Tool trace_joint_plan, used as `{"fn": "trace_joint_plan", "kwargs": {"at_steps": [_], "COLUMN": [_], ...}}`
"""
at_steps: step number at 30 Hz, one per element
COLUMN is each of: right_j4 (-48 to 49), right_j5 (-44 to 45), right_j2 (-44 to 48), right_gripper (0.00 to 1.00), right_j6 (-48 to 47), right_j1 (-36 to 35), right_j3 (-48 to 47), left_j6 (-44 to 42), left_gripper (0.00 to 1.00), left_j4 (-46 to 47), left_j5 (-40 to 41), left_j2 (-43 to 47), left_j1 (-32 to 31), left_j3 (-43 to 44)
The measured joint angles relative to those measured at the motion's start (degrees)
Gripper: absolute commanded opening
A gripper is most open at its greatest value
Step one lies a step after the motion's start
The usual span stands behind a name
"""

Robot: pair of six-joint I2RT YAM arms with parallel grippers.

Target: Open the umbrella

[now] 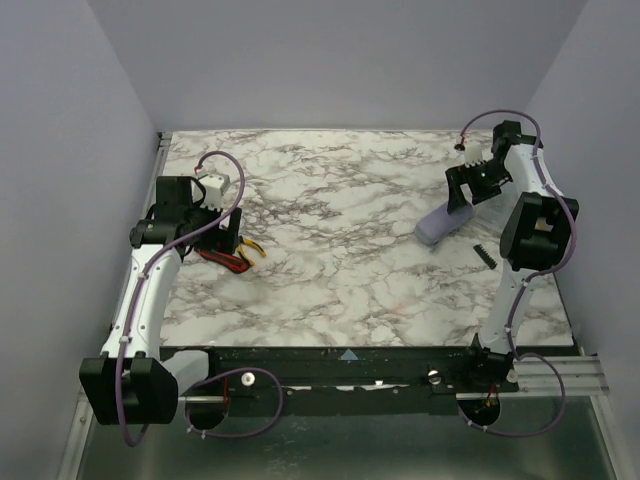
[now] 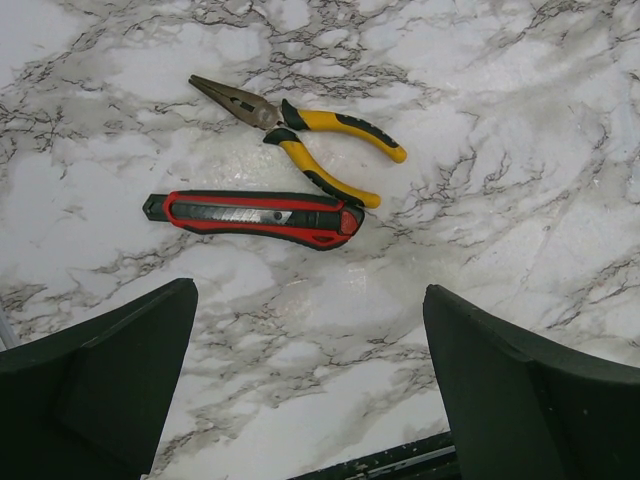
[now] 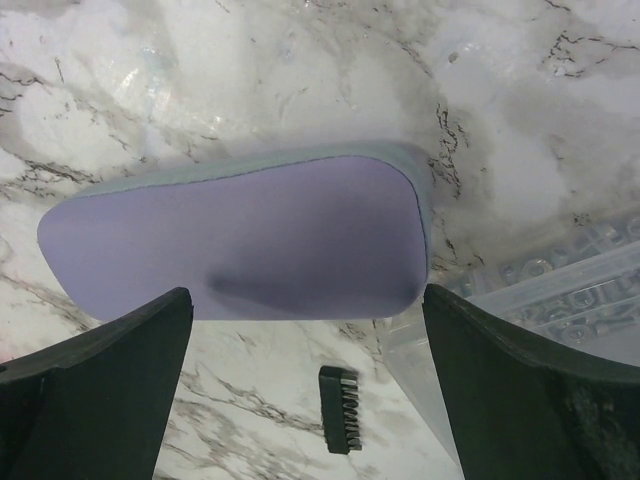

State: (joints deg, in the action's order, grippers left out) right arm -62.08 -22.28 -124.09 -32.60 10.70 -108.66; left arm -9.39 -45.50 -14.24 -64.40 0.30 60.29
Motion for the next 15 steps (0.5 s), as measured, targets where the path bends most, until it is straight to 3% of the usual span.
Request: {"fn": "trace_joint_plan", "kwargs": {"at_steps": [6, 15], "right_j4": [-2.47, -2.05], "right_j5": [-0.15, -5.03], "right_j2": [-2.75, 1.53], "right_gripper": [1.0, 0.94], "right_j6": [-1.64, -0.22], "right_j1": [0.0, -1.14], "right_j3": [-1.33, 8.37], "left_j6": [-0.02, -0.81], "left_gripper": [0.98, 0.98], "left_j4": [0.02, 0.35], "left_j5": [0.0, -0.28], "left_j2": [-0.9, -1.81], "left_j1": [0.0, 0.0], "left_j3": [0.04, 0.2]}}
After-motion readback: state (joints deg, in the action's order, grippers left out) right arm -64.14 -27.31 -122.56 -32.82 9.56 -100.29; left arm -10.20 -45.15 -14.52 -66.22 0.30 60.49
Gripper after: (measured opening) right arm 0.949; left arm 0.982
